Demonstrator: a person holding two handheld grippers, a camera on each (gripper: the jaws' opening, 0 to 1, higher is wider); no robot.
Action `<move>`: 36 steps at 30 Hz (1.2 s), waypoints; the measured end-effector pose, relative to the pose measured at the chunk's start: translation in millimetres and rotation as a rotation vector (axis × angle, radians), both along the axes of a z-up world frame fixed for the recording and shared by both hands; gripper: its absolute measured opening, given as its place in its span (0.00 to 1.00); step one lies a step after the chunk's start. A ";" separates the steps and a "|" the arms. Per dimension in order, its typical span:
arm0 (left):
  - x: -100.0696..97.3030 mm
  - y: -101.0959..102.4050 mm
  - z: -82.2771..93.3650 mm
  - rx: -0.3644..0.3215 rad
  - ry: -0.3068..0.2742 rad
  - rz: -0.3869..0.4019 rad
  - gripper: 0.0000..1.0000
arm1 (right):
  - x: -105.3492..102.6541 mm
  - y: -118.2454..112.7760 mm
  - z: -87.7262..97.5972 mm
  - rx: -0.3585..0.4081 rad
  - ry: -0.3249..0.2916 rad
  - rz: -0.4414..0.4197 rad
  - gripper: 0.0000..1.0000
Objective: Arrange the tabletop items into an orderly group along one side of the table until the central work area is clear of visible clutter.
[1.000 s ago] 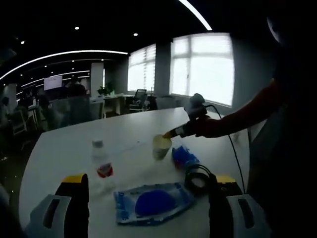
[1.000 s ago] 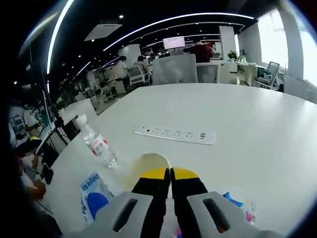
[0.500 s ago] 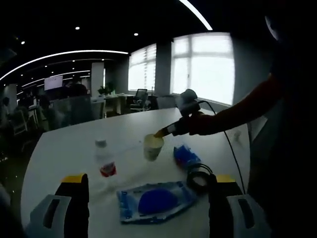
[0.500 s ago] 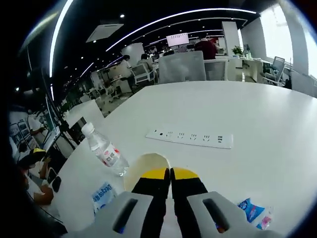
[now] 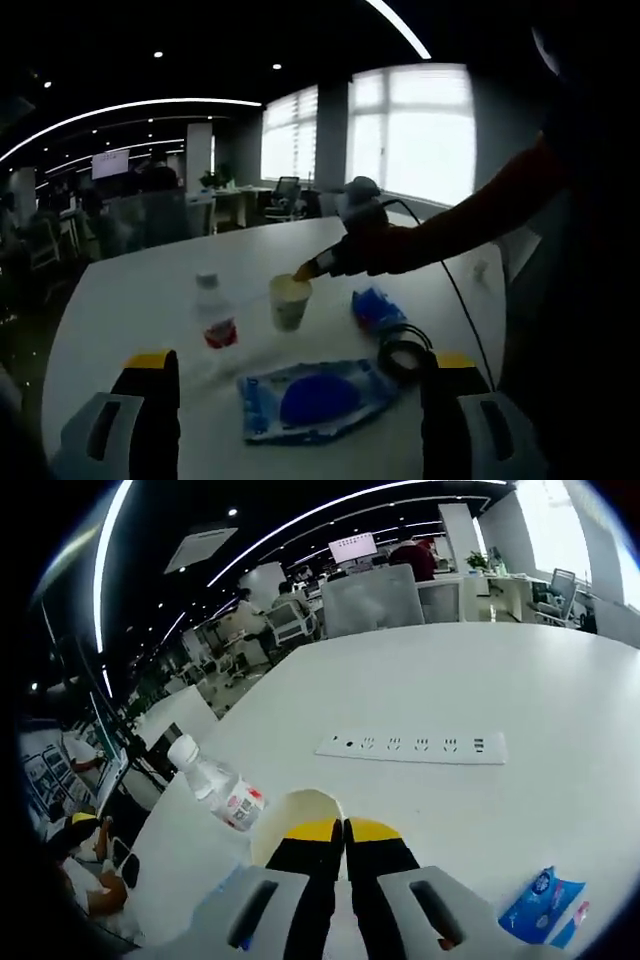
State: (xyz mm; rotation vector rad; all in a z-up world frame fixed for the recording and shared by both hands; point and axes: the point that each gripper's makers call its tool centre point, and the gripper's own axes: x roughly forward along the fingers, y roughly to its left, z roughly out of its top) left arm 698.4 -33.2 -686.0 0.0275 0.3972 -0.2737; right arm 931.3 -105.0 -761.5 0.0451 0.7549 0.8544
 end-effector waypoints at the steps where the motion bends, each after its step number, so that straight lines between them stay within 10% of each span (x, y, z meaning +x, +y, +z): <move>1: -0.1 -0.5 0.8 0.001 0.000 -0.002 1.00 | 1.3 2.2 0.2 0.008 0.007 -0.005 0.00; 36: -4.8 2.0 -7.2 -0.020 0.016 -0.013 0.98 | -13.7 47.0 -36.2 0.023 0.129 0.002 0.00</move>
